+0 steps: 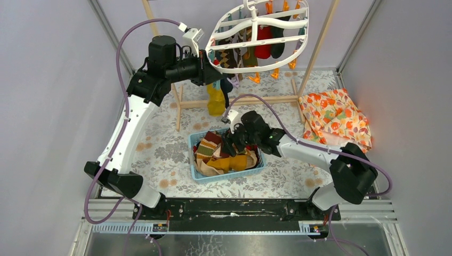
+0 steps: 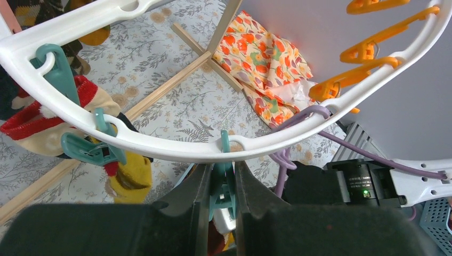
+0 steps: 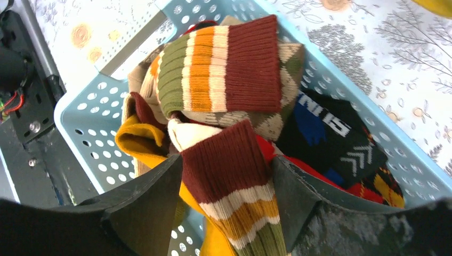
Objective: Clip the socks to the hanger
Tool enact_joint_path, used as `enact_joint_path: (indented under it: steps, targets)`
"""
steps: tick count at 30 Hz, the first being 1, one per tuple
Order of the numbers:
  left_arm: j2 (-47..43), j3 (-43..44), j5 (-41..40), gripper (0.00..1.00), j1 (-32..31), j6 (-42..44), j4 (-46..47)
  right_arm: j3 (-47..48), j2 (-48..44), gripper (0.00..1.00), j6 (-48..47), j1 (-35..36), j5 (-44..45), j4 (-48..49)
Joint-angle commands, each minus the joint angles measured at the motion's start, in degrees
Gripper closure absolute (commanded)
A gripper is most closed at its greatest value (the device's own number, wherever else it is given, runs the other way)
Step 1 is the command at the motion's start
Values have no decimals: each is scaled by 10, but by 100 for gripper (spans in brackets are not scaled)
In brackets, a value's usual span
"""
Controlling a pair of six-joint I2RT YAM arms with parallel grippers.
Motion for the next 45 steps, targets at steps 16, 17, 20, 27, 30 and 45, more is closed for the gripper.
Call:
enact_joint_path:
  steps: [16, 17, 20, 27, 30, 45]
  targets:
    - [-25, -5, 23, 92, -2, 26, -15, 127, 43, 27, -112, -88, -212, -148]
    - [-26, -6, 23, 92, -2, 26, -15, 134, 53, 26, -114, -88, -216, -154]
    - [-26, -5, 24, 92, -2, 27, -15, 153, 85, 25, -118, -89, -237, -168]
    - [-28, -12, 28, 93, -1, 31, -15, 196, 145, 26, -124, -89, -291, -184]
    - [-31, -12, 28, 94, -2, 32, -15, 220, 166, 40, -137, -90, -315, -220]
    - [-38, -19, 32, 94, -2, 55, -32, 110, -6, 91, -14, -93, -258, -79]
